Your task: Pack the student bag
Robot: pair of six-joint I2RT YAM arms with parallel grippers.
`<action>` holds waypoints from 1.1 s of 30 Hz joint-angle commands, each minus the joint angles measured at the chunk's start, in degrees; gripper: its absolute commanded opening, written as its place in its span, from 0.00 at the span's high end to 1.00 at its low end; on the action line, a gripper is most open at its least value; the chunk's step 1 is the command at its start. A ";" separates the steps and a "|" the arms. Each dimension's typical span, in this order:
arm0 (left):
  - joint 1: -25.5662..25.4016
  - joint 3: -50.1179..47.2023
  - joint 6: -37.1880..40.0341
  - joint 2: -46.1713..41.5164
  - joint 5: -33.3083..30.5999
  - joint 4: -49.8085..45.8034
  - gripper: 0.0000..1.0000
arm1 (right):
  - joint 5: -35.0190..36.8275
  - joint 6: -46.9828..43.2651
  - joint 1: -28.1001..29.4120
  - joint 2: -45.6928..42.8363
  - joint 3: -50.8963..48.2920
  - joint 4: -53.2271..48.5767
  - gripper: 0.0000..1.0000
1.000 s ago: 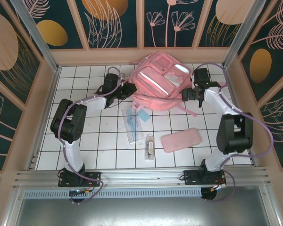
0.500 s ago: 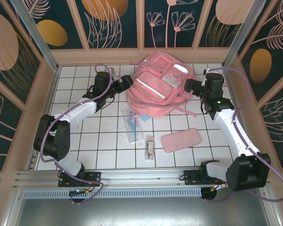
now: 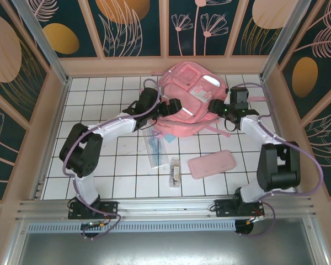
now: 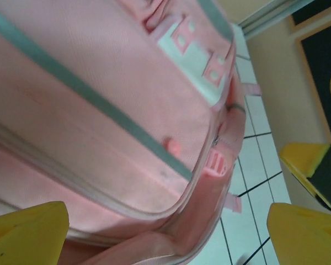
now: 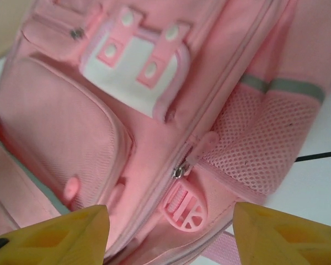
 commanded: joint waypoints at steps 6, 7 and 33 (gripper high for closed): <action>0.31 -7.38 -1.93 4.28 -2.63 2.41 0.08 | -13.74 -1.81 -5.44 12.23 5.13 7.39 0.33; 0.26 -7.80 -1.67 4.93 -3.13 2.13 0.08 | -14.08 -2.16 -5.41 13.36 5.85 7.51 0.33; 0.44 -5.27 5.73 4.40 -10.81 -6.54 0.05 | -9.14 -5.31 -1.46 16.00 10.70 5.15 0.34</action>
